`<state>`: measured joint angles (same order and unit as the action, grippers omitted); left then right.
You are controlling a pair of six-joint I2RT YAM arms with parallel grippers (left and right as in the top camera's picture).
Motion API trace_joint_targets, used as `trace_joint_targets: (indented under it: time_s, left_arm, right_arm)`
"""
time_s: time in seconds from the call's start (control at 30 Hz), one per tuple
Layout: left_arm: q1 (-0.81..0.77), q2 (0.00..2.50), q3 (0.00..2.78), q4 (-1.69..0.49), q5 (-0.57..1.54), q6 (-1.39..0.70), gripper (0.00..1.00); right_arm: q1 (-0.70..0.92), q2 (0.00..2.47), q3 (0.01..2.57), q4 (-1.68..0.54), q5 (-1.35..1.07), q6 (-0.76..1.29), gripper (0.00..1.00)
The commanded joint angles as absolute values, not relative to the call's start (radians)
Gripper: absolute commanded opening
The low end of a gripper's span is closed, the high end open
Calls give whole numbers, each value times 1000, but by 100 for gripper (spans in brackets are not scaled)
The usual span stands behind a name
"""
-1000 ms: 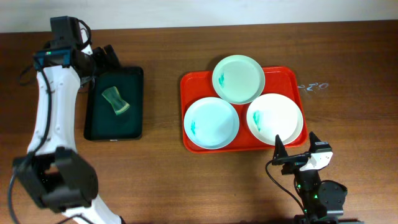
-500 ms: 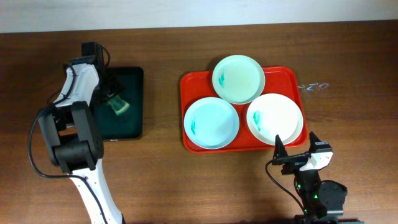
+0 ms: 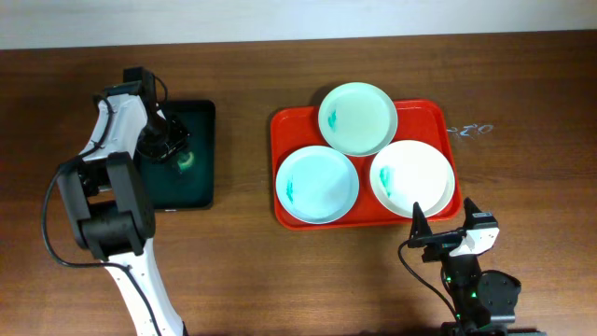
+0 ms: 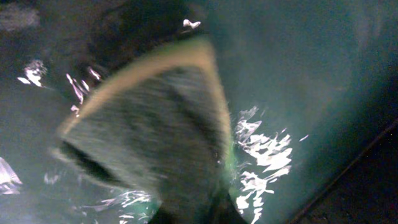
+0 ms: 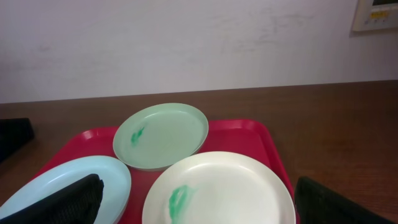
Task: Clean dirty plates on tray and stack at the side
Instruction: 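Reach the left gripper into the black tray and grasp the sponge, then lift the wet sponge out of the water with the left gripper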
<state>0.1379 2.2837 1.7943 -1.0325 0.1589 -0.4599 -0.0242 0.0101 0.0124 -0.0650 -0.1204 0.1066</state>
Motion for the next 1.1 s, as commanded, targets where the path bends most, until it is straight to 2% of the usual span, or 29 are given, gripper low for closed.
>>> trace_joint_targets:
  time_s: [0.0, 0.03, 0.2, 0.23, 0.27, 0.33, 0.37, 0.4, 0.47, 0.5, 0.53, 0.6, 0.63, 0.67, 0.7, 0.73, 0.8, 0.83, 0.87, 0.9, 1.07]
  left_arm:
    - [138, 2300, 1794, -1034, 184, -459, 59]
    - [138, 2300, 1794, -1039, 185, -459, 99]
    - [138, 2300, 1794, -1137, 195, -459, 98]
    - [138, 2300, 1794, -1147, 195, -459, 86]
    - [138, 2300, 1794, -1146, 195, -459, 69]
    - [138, 2300, 1794, -1137, 194, -459, 33]
    - [138, 2300, 1794, -1127, 191, -459, 11]
    - [138, 2300, 1794, -1118, 179, -459, 0]
    - [138, 2300, 1794, -1114, 97, -459, 2]
    - [139, 2300, 1794, -1111, 49, -458, 76]
    - [139, 2300, 1794, -1103, 7, -455, 99]
    - [139, 2300, 1794, -1081, -34, -455, 99]
    - [139, 2300, 1794, -1074, -33, -455, 95]
    - [139, 2300, 1794, -1074, -33, -455, 75]
    - [139, 2300, 1794, -1074, -33, -455, 25]
    - [139, 2300, 1794, -1074, -33, -455, 0]
    - [139, 2300, 1794, -1071, -34, -455, 0]
    - [139, 2300, 1794, -1059, -34, -455, 19]
    - [139, 2300, 1794, -1046, -35, -455, 69]
    - [139, 2300, 1794, -1021, -34, -455, 99]
    - [139, 2300, 1794, -894, -38, -316, 100]
  right_arm:
    - [-18, 3, 6, -68, -116, 109, 98]
    - [-18, 3, 6, -68, -116, 109, 98]
    - [-18, 3, 6, -68, -115, 109, 98]
    - [-18, 3, 6, -68, -116, 109, 98]
    - [-18, 3, 6, -68, -116, 109, 98]
    - [-18, 3, 6, -68, -115, 109, 98]
    - [-18, 3, 6, -68, -115, 109, 98]
    - [-18, 3, 6, -68, -116, 109, 98]
    - [-18, 3, 6, -68, -115, 109, 98]
    - [-18, 3, 6, -68, -116, 109, 98]
    - [-18, 3, 6, -68, -116, 109, 98]
    - [-18, 3, 6, -68, -116, 109, 98]
    - [-18, 3, 6, -68, -116, 109, 98]
    - [-18, 3, 6, -68, -116, 109, 98]
    - [-18, 3, 6, -68, -116, 109, 98]
    - [-18, 3, 6, -68, -115, 109, 98]
    - [-18, 3, 6, -68, -116, 109, 98]
    - [-18, 3, 6, -68, -116, 109, 98]
    - [-18, 3, 6, -68, -115, 109, 98]
    - [-18, 3, 6, -68, -115, 109, 98]
    - [-18, 3, 6, -68, -115, 109, 98]
